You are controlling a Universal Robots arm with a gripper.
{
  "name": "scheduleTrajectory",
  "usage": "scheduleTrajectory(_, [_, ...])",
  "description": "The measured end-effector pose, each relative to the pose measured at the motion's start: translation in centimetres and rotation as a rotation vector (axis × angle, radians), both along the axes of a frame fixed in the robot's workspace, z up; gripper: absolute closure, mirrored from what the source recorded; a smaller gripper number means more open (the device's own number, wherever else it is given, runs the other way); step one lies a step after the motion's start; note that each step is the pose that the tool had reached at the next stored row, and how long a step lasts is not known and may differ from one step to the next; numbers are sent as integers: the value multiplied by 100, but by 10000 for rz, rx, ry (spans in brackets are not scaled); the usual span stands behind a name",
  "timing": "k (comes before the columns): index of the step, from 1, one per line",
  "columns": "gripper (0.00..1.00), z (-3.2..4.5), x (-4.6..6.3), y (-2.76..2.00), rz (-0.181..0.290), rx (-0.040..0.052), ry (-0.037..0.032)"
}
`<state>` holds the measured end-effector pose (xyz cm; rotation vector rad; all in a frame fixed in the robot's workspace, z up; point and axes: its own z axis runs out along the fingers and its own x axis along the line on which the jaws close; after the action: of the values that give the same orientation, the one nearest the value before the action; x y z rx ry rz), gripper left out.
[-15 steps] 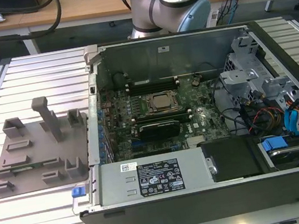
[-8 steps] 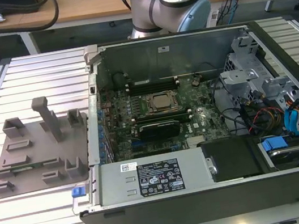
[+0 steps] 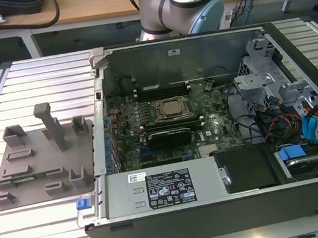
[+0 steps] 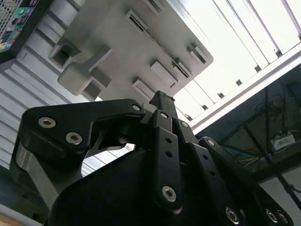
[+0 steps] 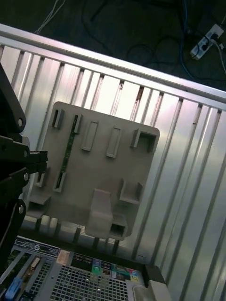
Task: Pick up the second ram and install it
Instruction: 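Pick up the second ram and move it above second insertion slot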
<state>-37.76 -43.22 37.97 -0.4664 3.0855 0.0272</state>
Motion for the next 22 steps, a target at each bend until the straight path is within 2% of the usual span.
scheduleTrajectory(3, [90,0,0,0,590,0,0])
scheduleTrajectory(5, [90,0,0,0,796,0,0])
scheduleTrajectory(10, [90,0,0,0,1804,0,0])
scheduleTrajectory(17, [90,0,0,0,2628,0,0])
scheduleTrajectory(18, [90,0,0,0,2961,0,0])
scheduleTrajectory(22, [90,-1,1,0,3639,1,-1])
